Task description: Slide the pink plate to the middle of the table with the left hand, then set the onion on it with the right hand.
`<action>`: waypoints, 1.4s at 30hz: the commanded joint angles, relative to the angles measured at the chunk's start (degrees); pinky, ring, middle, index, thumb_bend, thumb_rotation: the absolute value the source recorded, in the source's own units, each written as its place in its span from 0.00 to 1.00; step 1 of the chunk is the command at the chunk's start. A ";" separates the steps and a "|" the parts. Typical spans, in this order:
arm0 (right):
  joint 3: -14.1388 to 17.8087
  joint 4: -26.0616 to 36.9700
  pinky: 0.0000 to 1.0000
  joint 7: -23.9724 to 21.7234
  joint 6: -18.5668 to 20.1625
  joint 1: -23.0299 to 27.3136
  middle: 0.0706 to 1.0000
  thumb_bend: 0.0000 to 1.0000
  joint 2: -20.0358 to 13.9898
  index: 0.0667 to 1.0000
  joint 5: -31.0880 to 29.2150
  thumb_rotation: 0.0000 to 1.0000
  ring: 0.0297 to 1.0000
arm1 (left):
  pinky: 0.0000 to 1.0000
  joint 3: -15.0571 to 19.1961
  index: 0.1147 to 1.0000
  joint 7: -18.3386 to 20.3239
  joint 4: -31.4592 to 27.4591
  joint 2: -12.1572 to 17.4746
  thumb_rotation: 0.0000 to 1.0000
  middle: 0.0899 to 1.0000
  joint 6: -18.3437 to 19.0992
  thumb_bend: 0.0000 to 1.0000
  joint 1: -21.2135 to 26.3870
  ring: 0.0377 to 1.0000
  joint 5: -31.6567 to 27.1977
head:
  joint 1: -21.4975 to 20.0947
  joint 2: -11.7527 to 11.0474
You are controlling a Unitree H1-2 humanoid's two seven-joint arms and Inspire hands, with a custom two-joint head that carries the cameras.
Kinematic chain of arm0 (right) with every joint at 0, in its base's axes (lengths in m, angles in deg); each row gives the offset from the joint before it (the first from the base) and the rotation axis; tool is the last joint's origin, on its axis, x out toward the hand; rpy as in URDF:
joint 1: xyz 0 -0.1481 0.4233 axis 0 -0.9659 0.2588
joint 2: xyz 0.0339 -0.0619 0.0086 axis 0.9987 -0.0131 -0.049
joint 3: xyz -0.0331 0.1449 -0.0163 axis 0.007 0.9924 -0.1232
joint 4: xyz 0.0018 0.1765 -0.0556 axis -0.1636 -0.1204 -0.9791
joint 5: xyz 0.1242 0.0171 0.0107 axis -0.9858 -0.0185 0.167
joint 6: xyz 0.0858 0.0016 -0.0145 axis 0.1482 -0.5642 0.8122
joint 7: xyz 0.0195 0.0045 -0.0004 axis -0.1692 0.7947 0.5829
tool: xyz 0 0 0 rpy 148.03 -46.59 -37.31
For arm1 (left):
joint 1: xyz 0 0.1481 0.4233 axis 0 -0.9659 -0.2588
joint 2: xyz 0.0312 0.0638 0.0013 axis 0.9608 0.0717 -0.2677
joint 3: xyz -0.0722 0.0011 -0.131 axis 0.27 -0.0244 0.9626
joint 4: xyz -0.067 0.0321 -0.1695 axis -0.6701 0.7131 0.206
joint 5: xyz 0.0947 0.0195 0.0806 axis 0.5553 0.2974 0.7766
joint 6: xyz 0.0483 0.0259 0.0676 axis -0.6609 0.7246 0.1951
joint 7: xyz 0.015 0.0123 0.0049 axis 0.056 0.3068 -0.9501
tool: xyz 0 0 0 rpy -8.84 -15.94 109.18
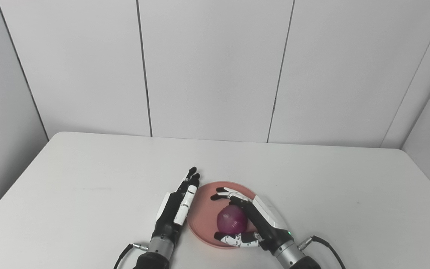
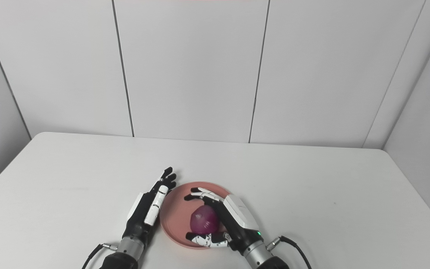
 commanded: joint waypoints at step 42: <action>9.43 4.48 0.70 10.06 -2.44 1.51 0.95 0.80 1.10 0.96 -0.20 0.87 0.81 | 0.95 -0.94 0.95 1.70 -0.12 -0.51 1.00 0.94 -0.10 0.55 1.45 0.94 -1.51 | -0.96 -0.44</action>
